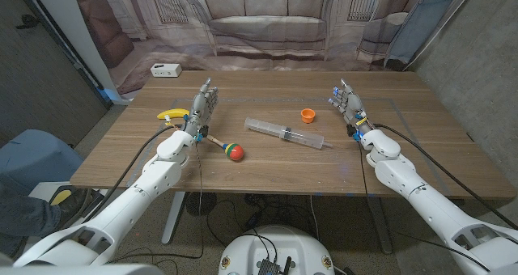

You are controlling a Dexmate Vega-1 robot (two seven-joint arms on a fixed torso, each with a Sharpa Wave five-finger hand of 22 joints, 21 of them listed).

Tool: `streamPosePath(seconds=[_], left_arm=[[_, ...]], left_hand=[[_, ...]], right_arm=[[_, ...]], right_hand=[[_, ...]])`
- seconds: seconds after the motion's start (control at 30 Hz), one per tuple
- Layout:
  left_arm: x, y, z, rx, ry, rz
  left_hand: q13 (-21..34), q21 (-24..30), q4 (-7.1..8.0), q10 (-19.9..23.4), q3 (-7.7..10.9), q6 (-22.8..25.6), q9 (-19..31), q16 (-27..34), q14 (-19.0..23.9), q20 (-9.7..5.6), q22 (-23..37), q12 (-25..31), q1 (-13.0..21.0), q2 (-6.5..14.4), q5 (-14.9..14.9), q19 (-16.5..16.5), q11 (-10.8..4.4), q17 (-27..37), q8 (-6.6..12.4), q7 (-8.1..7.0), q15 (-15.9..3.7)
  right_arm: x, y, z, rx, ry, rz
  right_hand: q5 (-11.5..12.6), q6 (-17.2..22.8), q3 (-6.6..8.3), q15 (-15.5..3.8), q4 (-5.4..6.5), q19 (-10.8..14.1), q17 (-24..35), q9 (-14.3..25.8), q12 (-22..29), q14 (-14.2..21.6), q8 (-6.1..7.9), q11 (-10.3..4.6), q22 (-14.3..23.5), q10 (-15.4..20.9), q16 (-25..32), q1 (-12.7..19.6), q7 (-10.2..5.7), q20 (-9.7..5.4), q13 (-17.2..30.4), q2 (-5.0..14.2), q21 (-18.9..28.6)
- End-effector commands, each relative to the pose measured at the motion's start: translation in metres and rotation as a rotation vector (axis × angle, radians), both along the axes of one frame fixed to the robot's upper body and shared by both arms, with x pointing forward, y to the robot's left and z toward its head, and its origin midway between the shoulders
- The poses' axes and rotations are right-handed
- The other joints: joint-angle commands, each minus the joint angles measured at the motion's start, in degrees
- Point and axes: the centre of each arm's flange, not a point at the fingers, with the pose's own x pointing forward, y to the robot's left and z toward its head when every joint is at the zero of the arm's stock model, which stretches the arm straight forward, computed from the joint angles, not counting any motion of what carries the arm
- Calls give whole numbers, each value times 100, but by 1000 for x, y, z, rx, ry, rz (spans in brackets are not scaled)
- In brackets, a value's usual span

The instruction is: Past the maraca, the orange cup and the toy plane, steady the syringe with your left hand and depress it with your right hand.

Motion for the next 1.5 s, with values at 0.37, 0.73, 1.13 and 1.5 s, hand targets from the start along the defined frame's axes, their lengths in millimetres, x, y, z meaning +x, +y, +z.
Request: streamPosePath(seconds=[0.37, 0.73, 1.13, 1.5], left_arm=[[-21, 9, 13, 57, -49, 11], [-28, 8, 14, 59, -36, 30], [-28, 8, 16, 103, -42, 14], [-25, 4, 12, 97, -42, -28]], left_hand=[[17, 26, -28, 205, 40, 164, 15, 92, 147, 82, 28, 83, 103, 61, 22, 29, 43, 25, 72, 32, -7], [22, 12, -88, 660, 77, 602, 14, 159, 568, 145, 38, 200, 230, 183, -22, 179, 144, 24, 150, 99, 104], [24, 49, -134, 845, 103, 766, 16, 160, 747, 146, 43, 227, 313, 252, -68, 388, 164, 25, 148, 120, 96], [25, -13, -159, 1001, 104, 910, 17, 155, 855, 187, 39, 255, 345, 270, -98, 313, 138, 24, 156, 133, 80]], right_arm=[[-22, 1, 5, 35, -114, 40], [-43, 6, 7, -3, -166, 37], [-61, 11, 6, -32, -184, 22], [-74, 16, 2, -45, -208, 26]], right_hand=[[11, 428, 16, 23, -21, 197, 15, 57, 74, 169, 137, 55, 14, 226, 61, 80, 10, -3, 42, -8, 27], [12, 264, 38, -54, -59, 316, 4, 61, 34, 251, 51, -22, 14, 193, 64, 161, -51, -69, 44, 3, 45], [2, 272, 58, -92, -43, 942, 60, 64, 63, 863, 40, -65, 24, 436, 260, 198, -91, -77, 55, 51, 193], [0, 310, 62, -61, -57, 1093, 79, 65, 83, 928, 47, -29, 26, 562, 264, 226, -116, -31, 62, 37, 208]])
